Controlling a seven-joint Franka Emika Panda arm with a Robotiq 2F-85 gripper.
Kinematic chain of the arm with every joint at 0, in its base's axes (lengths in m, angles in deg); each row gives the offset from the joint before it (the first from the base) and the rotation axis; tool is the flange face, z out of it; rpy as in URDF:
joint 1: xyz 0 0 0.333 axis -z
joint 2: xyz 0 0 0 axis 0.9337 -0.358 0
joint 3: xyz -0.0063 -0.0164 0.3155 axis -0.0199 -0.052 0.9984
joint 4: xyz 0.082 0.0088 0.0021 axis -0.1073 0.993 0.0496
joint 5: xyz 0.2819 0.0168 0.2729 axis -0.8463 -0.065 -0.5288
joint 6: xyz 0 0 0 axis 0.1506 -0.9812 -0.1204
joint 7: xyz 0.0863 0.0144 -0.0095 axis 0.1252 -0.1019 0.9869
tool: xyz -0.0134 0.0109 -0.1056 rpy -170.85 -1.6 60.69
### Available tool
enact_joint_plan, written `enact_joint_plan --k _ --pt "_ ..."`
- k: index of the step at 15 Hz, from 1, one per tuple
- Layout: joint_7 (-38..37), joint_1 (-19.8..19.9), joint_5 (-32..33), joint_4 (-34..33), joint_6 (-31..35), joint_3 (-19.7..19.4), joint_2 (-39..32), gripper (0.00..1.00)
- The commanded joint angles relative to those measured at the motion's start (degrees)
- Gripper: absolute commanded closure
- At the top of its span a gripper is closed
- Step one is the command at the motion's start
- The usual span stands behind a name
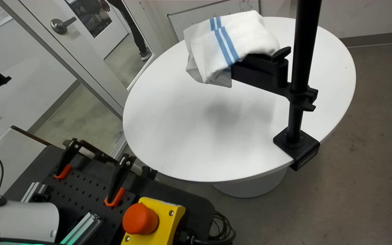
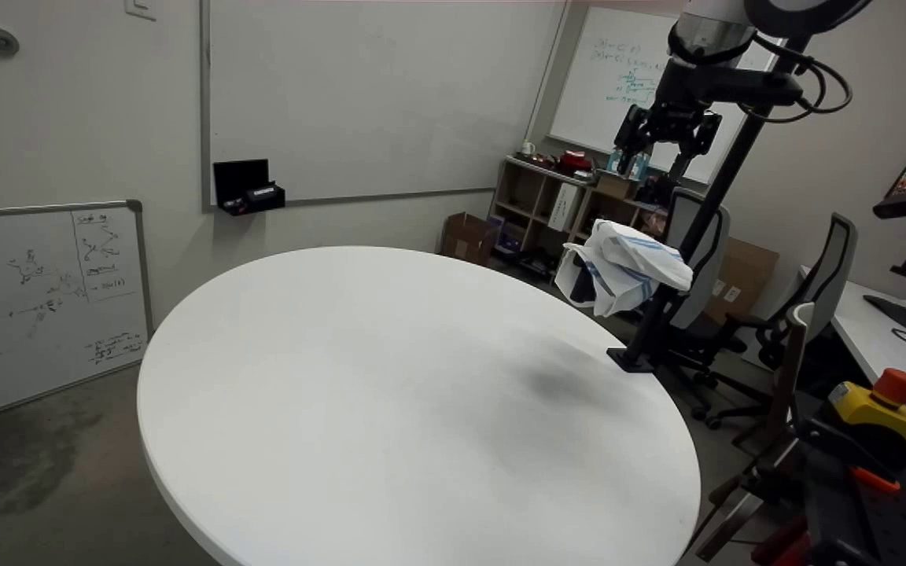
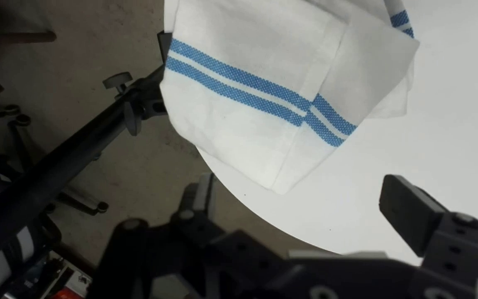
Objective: Put the white towel on the table
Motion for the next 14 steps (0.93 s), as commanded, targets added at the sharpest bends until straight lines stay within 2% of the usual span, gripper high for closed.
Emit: enact_joint_plan --k 1,6,14 --pt "-0.7 -2.2 -2.3 -4.3 -0.8 -2.7 -5.2 0.0" --pt "-0.3 -3.8 -4.2 -7.1 -1.1 -4.9 -10.2 0.0" --pt "-4.0 -7.7 -2.4 -9.8 1.2 -8.1 -15.0 0.0"
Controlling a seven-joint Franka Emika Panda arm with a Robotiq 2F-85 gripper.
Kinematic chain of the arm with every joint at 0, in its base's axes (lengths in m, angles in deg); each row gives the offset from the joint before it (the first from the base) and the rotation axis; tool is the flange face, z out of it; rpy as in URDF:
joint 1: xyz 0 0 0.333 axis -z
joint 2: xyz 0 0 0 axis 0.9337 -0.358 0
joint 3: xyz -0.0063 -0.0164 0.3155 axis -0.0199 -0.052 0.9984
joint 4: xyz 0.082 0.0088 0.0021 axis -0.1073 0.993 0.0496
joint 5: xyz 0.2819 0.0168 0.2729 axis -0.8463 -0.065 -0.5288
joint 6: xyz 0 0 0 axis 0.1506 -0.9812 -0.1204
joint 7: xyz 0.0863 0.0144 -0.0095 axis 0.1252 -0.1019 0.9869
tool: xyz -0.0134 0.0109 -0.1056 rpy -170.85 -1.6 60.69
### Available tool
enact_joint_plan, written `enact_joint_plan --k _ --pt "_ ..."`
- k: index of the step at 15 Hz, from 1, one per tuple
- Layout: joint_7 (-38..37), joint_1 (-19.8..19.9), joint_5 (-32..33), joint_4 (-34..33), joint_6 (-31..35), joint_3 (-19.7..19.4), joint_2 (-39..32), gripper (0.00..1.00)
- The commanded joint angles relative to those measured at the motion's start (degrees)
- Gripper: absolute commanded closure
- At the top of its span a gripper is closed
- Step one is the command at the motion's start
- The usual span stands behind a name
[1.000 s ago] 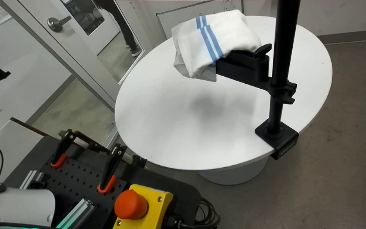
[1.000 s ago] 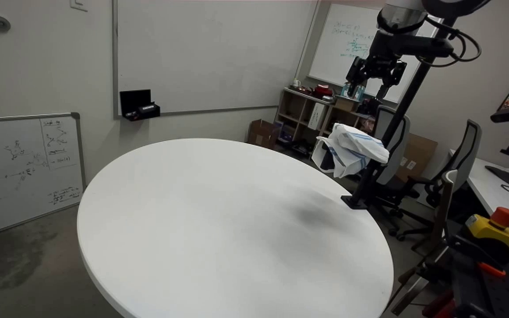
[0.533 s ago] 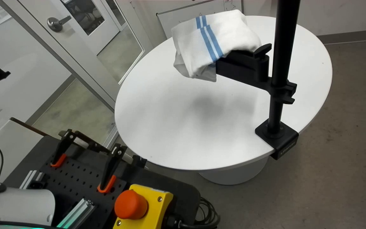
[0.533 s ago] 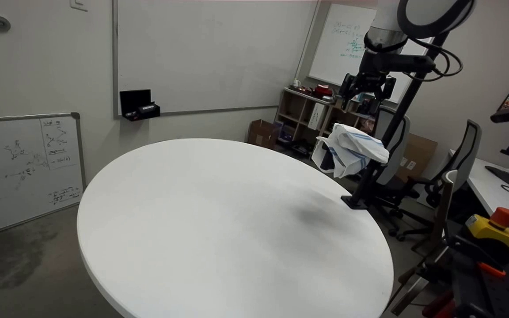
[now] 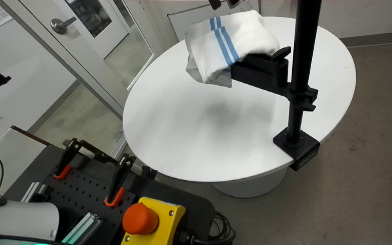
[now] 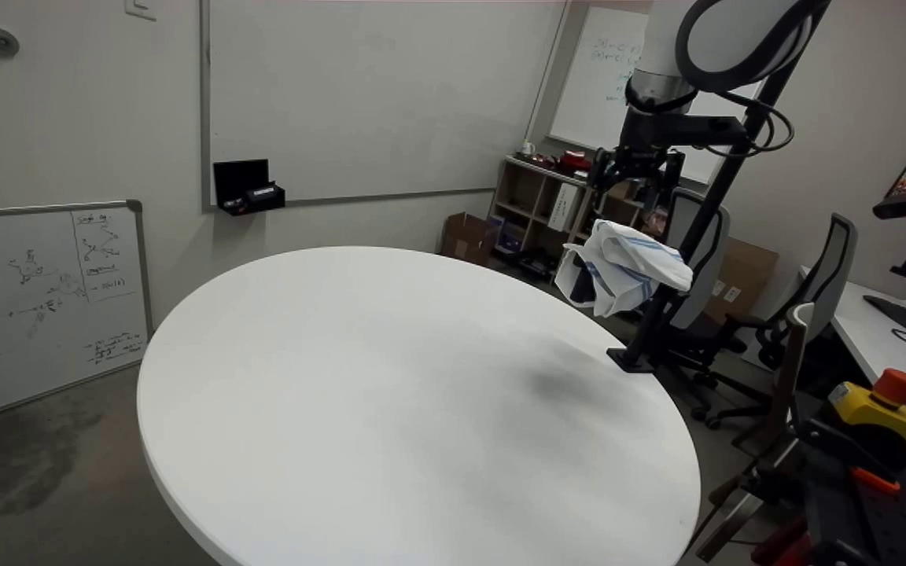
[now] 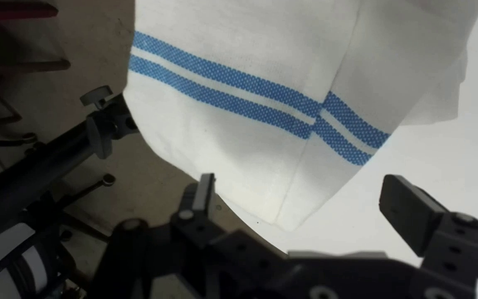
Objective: Put the white towel on the table
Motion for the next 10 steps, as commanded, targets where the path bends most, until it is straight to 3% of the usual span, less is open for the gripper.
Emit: enact_joint_plan --k 1,6,7,10 --pt "-3.0 -2.8 0.9 -2.5 1.1 -2.2 -3.1 0.0" --pt "-4.3 -4.6 1.6 -3.6 0.8 -3.5 -5.6 0.0" --pt "-4.6 -4.9 1.6 -3.8 0.8 -3.8 -5.9 0.24" --pt "-4.6 -5.4 1.4 -4.2 0.5 -4.3 -6.8 0.41"
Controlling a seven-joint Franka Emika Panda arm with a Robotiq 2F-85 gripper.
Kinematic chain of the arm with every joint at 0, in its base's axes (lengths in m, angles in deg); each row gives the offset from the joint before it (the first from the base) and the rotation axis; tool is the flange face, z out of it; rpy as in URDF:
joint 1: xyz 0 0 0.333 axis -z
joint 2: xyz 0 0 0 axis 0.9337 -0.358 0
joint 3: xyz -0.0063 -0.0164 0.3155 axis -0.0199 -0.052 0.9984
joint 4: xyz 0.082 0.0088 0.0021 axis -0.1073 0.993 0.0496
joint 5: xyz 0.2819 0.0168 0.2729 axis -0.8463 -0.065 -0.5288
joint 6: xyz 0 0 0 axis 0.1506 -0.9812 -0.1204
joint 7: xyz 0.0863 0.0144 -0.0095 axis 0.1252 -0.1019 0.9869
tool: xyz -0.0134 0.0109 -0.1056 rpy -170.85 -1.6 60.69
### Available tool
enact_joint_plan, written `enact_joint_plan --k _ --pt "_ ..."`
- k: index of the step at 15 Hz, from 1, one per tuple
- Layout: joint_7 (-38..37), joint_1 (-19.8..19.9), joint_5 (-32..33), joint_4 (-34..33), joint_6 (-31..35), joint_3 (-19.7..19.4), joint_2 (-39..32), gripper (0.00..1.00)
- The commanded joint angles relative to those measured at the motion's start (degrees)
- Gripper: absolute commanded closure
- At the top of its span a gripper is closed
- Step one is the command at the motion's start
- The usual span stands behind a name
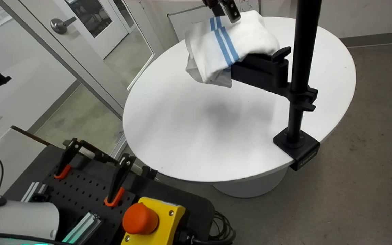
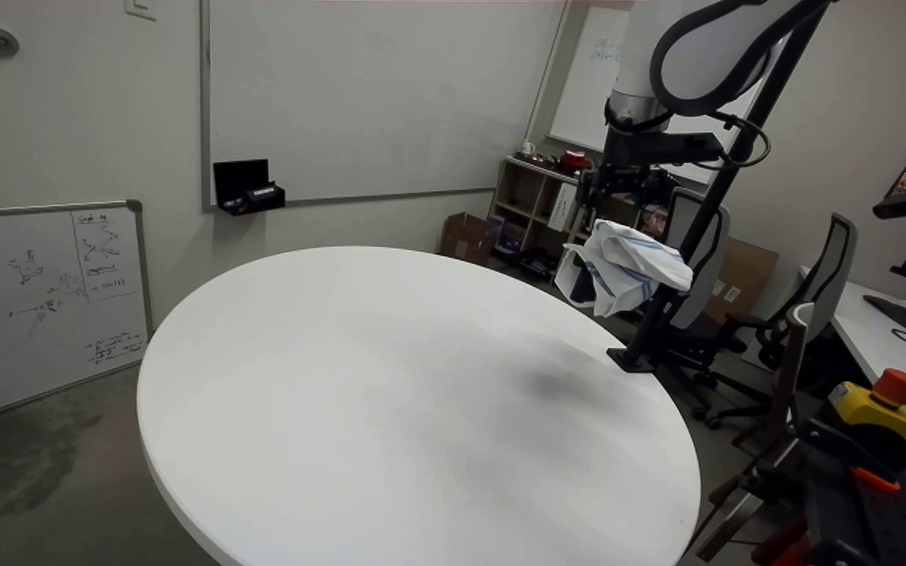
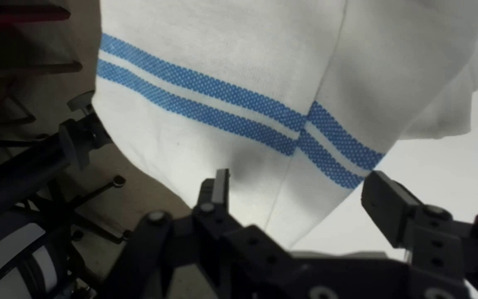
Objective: Put the white towel on the table
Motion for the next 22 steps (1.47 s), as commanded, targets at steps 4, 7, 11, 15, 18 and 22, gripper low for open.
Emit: enact_joint_plan --k 4,7,11,15,18,22 --pt "-1.3 -1.7 0.3 -2.0 0.1 -1.8 -2.4 0.72" --pt "-1.0 -1.6 -0.2 -1.9 0.1 -1.9 -2.0 0.96" --pt "0.0 -1.1 -1.2 -1.2 0.2 -1.7 0.1 1.0" --pt "1.0 -0.8 -2.4 0.9 1.2 -1.1 5.0 1.0" --pt "2.3 -0.7 -2.7 3.0 2.6 -0.2 10.2 1.0" --pt "6.2 -0.5 -3.3 7.0 5.5 2.5 19.0 1.0"
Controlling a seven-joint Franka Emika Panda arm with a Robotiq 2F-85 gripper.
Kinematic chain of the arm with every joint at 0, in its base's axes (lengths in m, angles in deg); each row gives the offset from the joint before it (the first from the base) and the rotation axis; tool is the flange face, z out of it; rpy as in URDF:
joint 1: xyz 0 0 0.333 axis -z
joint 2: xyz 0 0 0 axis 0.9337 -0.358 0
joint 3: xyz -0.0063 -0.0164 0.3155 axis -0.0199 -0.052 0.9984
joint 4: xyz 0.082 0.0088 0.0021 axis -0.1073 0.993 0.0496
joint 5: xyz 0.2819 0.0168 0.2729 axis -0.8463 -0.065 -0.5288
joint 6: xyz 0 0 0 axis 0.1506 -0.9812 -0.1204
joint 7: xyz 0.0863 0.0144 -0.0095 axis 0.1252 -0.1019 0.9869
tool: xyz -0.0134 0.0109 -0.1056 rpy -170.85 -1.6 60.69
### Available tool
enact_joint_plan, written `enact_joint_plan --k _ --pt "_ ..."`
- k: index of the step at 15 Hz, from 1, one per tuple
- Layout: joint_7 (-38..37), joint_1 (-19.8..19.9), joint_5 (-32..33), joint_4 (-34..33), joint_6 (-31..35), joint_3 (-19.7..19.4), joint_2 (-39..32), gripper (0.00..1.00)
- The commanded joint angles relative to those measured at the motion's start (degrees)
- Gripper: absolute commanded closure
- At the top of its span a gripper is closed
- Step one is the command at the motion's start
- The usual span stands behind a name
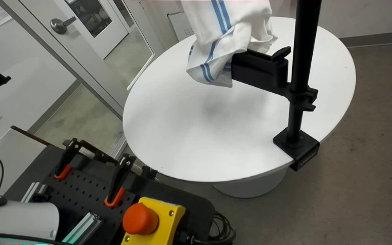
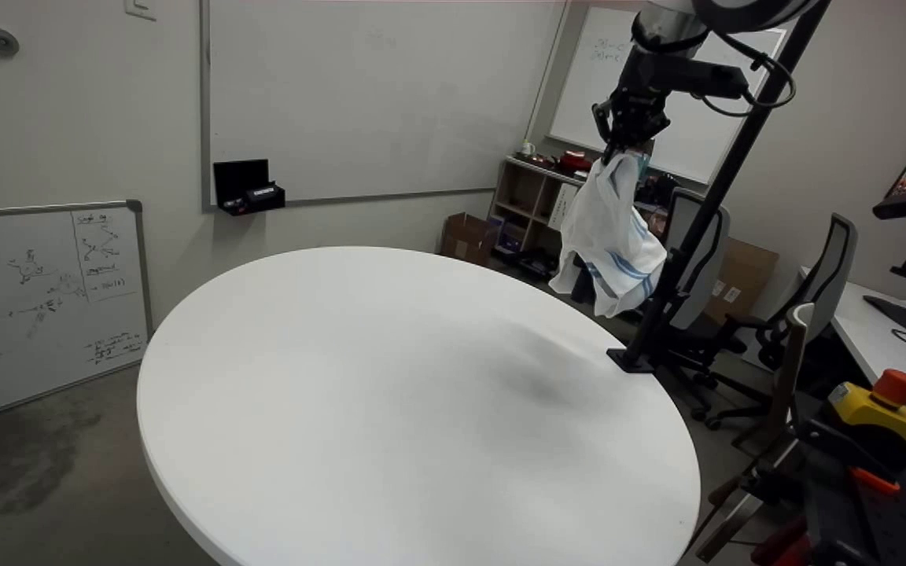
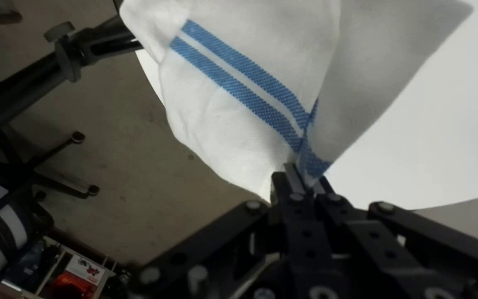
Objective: Put the white towel on the table
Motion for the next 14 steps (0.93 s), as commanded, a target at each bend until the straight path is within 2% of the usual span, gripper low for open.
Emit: enact_joint_plan --k 1,3,8,14 --pt "5.5 0.0 -1.9 6.7 4.0 2.8 10.1 1.0" --pt "8.9 0.0 -3.9 9.3 5.7 4.9 14.5 1.0" --pt "20.1 -1.3 -13.8 13.3 7.7 9.6 23.8 1.0" --pt "32.3 -6.9 -26.3 11.3 3.0 11.7 32.4 1.0"
